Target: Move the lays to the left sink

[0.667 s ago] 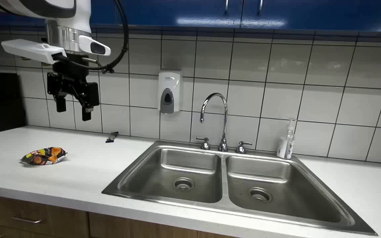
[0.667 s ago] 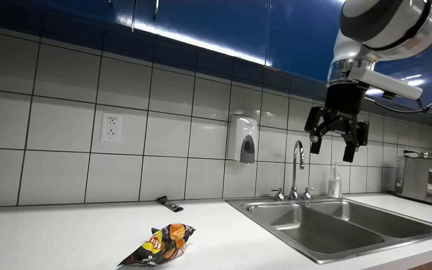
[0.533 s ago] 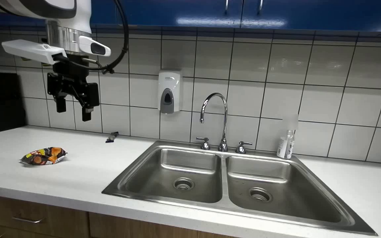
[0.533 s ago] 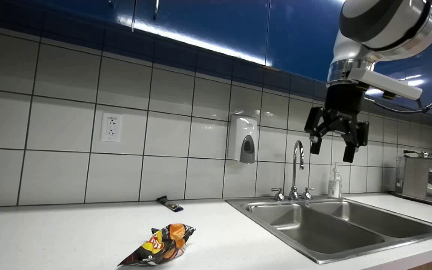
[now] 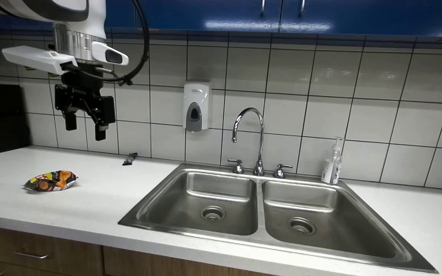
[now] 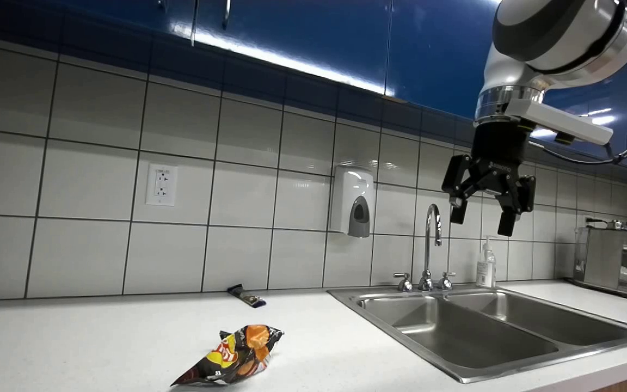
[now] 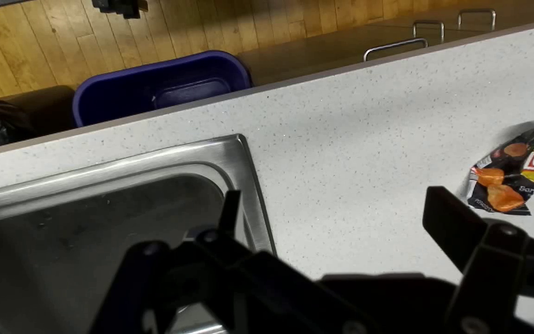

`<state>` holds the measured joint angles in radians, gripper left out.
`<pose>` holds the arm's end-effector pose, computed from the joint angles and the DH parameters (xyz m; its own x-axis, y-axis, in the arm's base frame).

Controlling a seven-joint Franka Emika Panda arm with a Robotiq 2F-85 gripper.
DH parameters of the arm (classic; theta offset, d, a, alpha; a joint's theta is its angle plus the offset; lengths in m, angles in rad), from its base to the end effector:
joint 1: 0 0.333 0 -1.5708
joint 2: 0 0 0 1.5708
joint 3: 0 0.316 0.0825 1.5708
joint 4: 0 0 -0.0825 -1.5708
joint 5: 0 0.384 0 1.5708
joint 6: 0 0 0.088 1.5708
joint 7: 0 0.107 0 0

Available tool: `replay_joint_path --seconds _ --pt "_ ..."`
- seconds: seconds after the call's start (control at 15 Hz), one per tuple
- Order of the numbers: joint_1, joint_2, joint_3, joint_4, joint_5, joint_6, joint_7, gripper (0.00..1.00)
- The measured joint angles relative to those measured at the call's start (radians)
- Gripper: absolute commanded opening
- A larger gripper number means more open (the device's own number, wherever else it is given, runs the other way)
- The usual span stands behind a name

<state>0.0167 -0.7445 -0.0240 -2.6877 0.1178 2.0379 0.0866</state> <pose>0.3321 0.0042 0.4606 0.9868 -0.1409 0.0794 -0.1296 -0.9826 -0.1330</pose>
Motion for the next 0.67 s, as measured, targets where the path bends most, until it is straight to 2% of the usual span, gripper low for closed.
replay_joint_path --seconds 0.67 --pt "0.005 0.016 0.000 0.000 0.000 0.001 -0.014 1.00"
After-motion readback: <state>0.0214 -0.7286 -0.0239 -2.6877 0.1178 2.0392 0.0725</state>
